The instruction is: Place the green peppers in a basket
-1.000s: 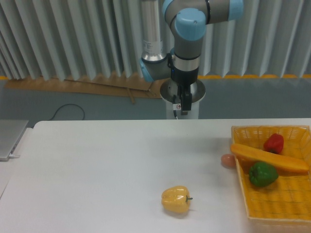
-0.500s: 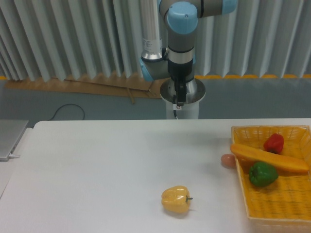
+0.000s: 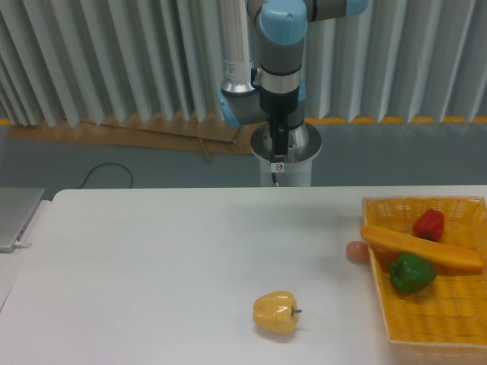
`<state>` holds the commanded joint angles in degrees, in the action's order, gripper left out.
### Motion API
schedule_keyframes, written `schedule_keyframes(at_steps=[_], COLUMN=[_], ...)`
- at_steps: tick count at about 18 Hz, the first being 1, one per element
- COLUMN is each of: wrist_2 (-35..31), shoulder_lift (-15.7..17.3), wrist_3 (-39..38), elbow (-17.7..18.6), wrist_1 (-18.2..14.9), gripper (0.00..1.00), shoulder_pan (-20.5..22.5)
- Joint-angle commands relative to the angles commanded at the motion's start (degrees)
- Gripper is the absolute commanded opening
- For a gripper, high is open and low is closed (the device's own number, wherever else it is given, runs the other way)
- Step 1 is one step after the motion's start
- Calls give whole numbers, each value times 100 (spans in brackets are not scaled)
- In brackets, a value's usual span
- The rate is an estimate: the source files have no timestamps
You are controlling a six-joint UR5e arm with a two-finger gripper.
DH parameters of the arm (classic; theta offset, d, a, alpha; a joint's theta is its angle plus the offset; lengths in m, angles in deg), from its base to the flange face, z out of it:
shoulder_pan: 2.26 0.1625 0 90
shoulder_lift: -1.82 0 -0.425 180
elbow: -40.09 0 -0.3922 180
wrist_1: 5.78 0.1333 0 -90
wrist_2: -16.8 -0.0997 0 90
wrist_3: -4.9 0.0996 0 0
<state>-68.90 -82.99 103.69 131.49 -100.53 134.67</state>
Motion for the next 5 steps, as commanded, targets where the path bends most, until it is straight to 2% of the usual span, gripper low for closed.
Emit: schedule_keyframes(at_steps=[5], wrist_2=[-26], shoulder_lift=[-9], wrist_3=[-9], elbow=[53], wrist_1=[26], gripper=[100], shoulder_pan=[-9])
